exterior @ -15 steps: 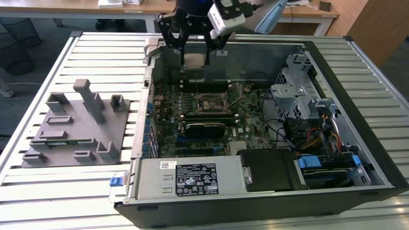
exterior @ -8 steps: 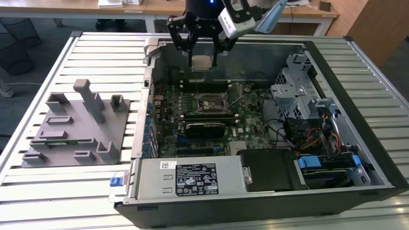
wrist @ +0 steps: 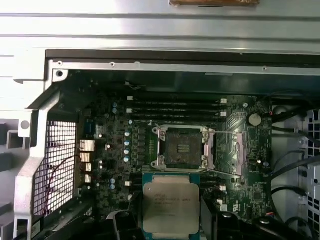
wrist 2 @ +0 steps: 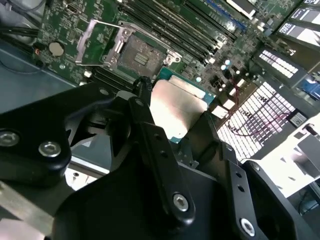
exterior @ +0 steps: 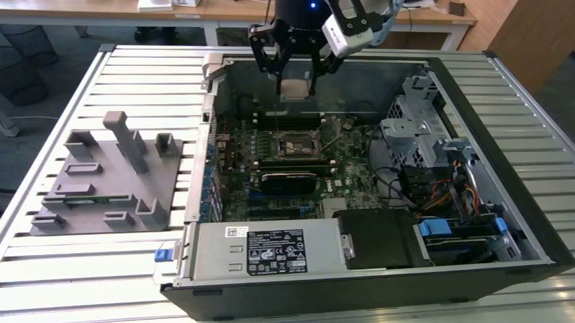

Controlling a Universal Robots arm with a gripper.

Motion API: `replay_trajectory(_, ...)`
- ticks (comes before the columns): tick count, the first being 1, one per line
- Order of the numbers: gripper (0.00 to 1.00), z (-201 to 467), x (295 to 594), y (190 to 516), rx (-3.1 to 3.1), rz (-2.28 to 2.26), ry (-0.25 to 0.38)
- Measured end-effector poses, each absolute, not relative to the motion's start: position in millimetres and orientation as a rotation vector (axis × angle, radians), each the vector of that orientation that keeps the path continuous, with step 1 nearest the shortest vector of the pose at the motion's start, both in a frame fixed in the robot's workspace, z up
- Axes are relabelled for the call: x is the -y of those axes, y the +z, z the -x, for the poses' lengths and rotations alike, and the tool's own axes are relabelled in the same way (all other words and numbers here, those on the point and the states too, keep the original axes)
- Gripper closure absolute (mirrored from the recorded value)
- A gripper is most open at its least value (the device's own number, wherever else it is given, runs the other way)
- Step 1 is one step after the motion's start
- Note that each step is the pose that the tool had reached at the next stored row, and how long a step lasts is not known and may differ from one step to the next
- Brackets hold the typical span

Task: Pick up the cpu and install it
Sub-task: 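Pick up the cpu and move it towards the insertion slot, then place the cpu into insertion slot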

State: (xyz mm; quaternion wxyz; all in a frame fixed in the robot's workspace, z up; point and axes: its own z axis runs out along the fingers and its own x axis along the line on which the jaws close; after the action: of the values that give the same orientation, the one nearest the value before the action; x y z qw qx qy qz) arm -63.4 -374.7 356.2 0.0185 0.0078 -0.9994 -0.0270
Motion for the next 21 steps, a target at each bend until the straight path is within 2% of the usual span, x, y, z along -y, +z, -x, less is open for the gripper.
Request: replay_trajectory(21,0.46,52,375,352,3.104,0.016,-0.071)
